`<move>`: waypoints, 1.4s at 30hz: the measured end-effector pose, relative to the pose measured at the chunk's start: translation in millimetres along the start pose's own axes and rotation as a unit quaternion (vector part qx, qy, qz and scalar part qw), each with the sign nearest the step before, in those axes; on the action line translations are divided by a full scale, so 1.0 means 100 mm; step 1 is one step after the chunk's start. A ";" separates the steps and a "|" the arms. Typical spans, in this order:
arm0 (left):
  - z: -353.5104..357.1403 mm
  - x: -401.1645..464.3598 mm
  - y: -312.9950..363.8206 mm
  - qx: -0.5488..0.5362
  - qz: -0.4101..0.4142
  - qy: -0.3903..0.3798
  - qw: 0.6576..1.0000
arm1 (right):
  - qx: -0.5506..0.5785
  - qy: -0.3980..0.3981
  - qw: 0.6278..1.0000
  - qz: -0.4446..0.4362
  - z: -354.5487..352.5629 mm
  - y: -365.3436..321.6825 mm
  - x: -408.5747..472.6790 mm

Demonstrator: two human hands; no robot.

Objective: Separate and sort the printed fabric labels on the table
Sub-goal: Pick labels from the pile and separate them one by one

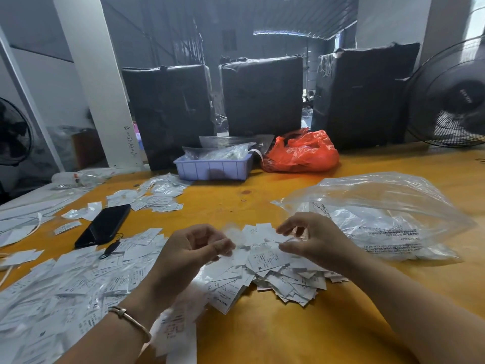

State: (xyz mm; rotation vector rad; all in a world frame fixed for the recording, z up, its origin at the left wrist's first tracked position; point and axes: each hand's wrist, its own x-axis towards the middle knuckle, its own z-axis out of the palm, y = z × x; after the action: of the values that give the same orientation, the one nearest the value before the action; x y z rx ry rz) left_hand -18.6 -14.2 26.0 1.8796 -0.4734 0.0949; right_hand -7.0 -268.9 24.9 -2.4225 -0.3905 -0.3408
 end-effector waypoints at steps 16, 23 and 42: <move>0.05 -0.01 0.00 -0.008 0.022 -0.011 1.000 | 0.081 -0.043 0.995 0.044 0.03 -0.02 0.00; 0.07 -0.01 0.00 -0.021 0.017 -0.031 0.999 | 0.315 -0.001 0.948 0.048 -0.11 -0.06 0.01; 0.09 -0.03 0.05 -0.013 0.023 -0.043 0.999 | 0.262 0.144 0.945 -0.135 -0.06 -0.40 -0.15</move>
State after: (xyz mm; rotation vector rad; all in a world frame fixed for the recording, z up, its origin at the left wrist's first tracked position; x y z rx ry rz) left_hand -24.1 -23.0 26.1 1.8538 -0.5756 0.0389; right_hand -36.0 -245.6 47.2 -1.7690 -0.5975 -0.6163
